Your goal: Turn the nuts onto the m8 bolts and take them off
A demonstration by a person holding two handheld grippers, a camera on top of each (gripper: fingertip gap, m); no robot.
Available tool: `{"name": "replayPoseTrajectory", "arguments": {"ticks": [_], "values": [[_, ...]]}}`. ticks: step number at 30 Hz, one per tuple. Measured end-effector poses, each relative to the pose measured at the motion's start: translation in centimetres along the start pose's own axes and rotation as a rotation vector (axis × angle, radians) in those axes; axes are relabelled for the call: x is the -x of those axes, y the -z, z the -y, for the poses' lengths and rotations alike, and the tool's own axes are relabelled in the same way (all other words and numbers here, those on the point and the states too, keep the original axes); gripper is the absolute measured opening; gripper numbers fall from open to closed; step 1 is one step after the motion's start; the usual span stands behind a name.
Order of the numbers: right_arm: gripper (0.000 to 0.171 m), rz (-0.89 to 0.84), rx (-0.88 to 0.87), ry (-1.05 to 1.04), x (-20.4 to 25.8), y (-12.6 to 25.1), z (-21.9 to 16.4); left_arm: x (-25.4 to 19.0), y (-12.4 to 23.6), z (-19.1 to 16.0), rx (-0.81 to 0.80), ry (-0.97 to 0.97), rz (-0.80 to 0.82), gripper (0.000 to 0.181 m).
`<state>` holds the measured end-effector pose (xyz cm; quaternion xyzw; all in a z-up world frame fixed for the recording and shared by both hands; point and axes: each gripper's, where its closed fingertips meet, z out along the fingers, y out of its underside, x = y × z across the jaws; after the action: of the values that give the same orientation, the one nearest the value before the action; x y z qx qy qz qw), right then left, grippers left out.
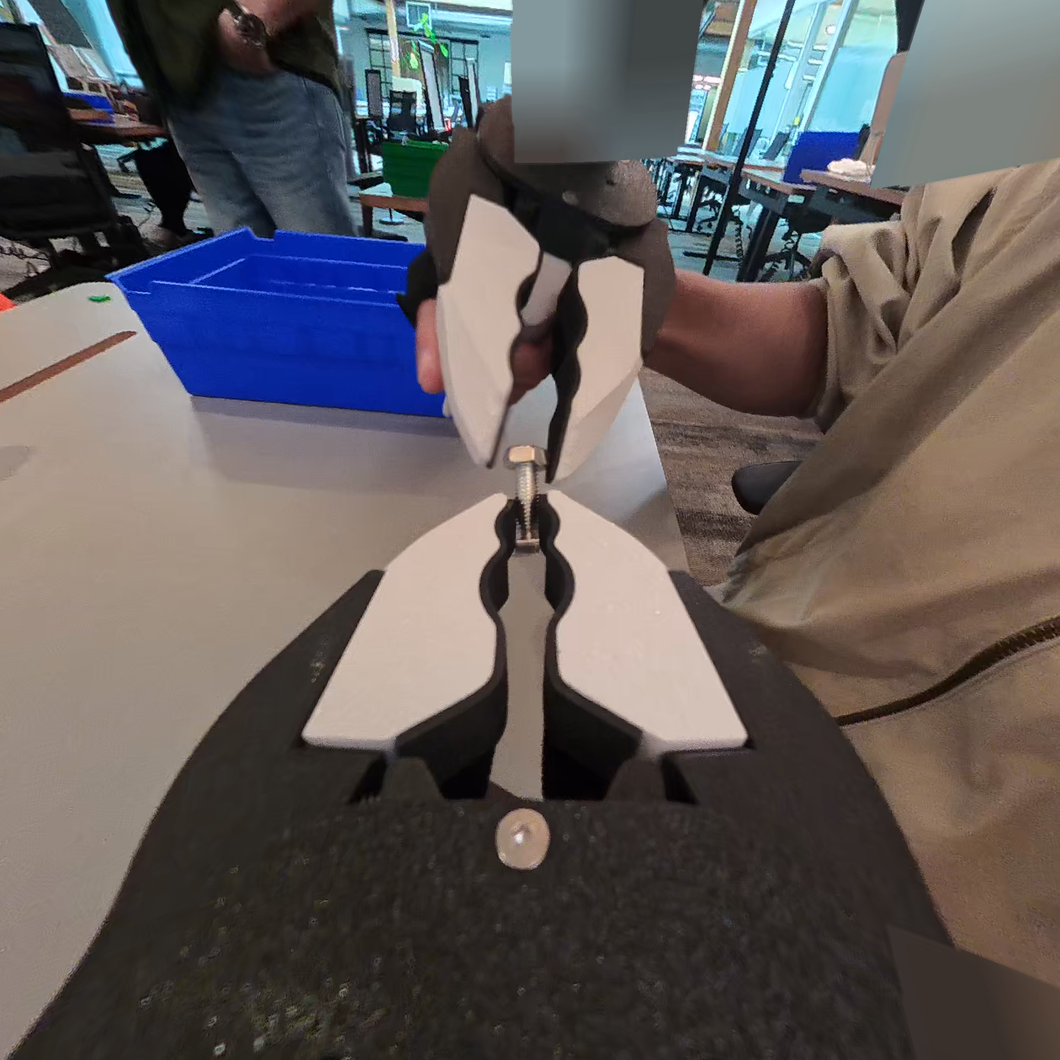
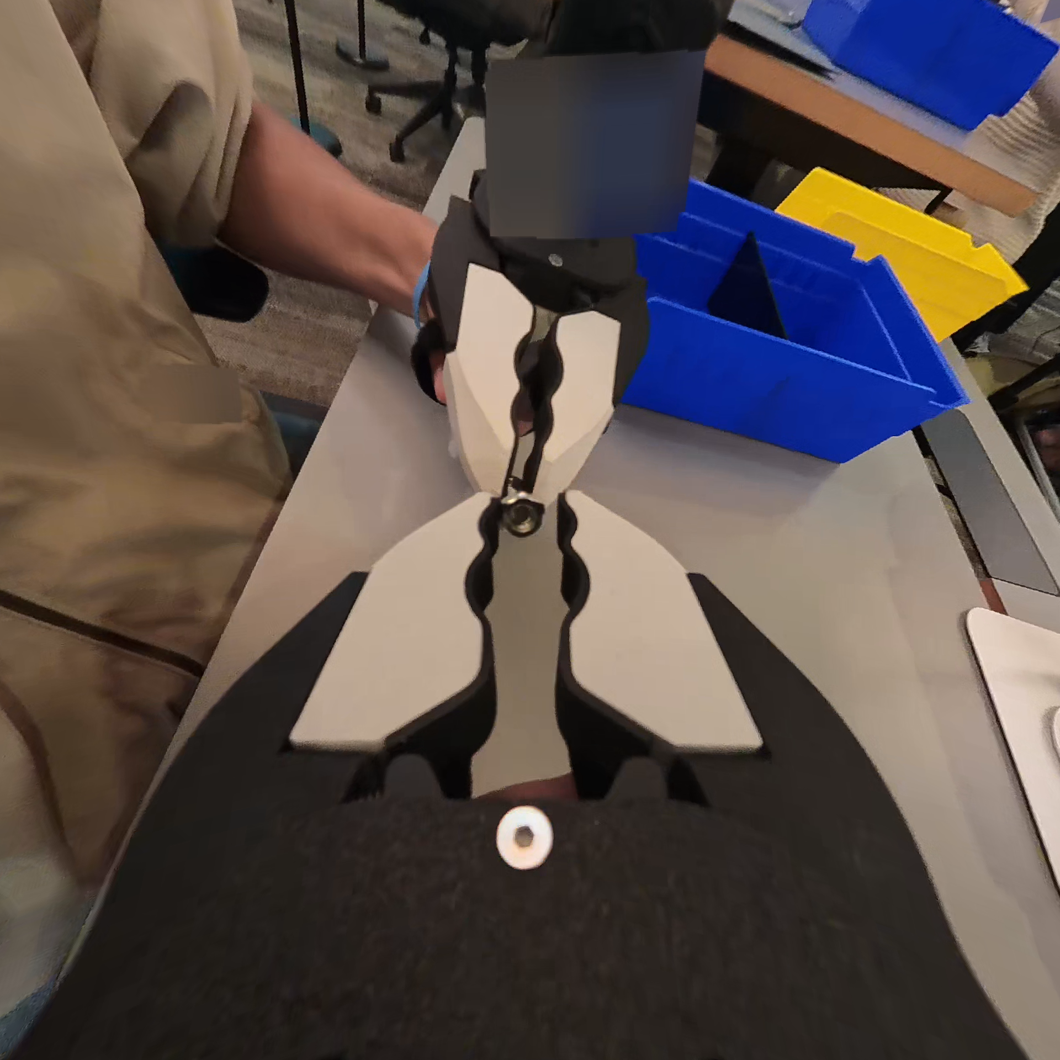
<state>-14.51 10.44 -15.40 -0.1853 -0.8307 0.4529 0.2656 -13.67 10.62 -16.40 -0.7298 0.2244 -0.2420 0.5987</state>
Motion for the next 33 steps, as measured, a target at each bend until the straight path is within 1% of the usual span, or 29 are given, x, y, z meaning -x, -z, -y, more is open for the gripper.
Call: {"name": "replayPoseTrajectory", "arguments": {"ticks": [1, 3, 5, 7, 12, 13, 15, 17, 18, 20, 22, 25, 27, 30, 33], "values": [[0.015, 0.006, 0.004, -0.004, 0.0, -0.1, 0.0, 0.1, -0.1, 0.0, 0.003, -0.004, 0.005, 0.007], [0.014, -0.004, 0.008, -0.036, -0.3, -0.1, -0.2, 0.5, -0.1, 0.1, 0.004, -0.019, 0.031, 0.007], [0.014, -0.022, 0.015, -0.106, -0.7, -0.2, -0.4, 1.1, -0.1, 0.0, 0.027, -0.073, 0.096, 0.007], [0.014, -0.033, 0.017, -0.212, -1.2, -0.3, -0.9, 1.9, -0.1, -0.2, 0.067, -0.142, 0.180, 0.007], [0.014, 0.000, 0.041, -0.533, -1.6, -0.5, -2.0, 2.8, -0.5, -1.0, 0.181, -0.341, 0.375, 0.007], [0.014, 0.002, 0.037, -0.558, -1.5, -0.5, -2.0, 2.7, -0.6, -1.0, 0.182, -0.345, 0.381, 0.007], [0.014, -0.004, 0.019, -0.563, -1.4, -0.3, -1.8, 2.4, -0.5, -0.7, 0.146, -0.294, 0.353, 0.007], [0.016, -0.020, 0.011, -0.505, -1.4, 0.0, -1.5, 2.1, -0.5, -0.5, 0.103, -0.223, 0.306, 0.007], [0.023, -0.031, 0.004, -0.461, -1.4, 0.3, -1.3, 2.0, -0.5, -0.4, 0.084, -0.188, 0.283, 0.007], [0.029, -0.047, -0.028, -0.329, -1.2, 1.0, -0.5, 1.6, -0.4, -0.3, 0.050, -0.104, 0.194, 0.007], [0.031, -0.071, -0.013, -0.152, -0.7, 1.5, -0.3, 1.1, -0.2, -0.1, 0.013, -0.033, 0.107, 0.007], [0.027, -0.083, 0.075, 0.082, 0.3, 1.4, -0.8, 0.5, 0.0, -0.2, 0.006, 0.046, -0.013, 0.007], [0.025, -0.080, 0.104, 0.169, 0.8, 1.1, -0.8, 0.1, 0.1, -0.4, 0.019, 0.079, -0.083, 0.007], [0.021, -0.089, 0.116, 0.234, 0.8, 0.6, -0.6, -0.4, -0.2, -0.9, 0.069, 0.080, -0.143, 0.007], [0.014, -0.057, 0.104, 0.237, 1.1, 0.3, -0.6, -0.9, -0.3, -0.9, 0.083, 0.077, -0.174, 0.007]]}}
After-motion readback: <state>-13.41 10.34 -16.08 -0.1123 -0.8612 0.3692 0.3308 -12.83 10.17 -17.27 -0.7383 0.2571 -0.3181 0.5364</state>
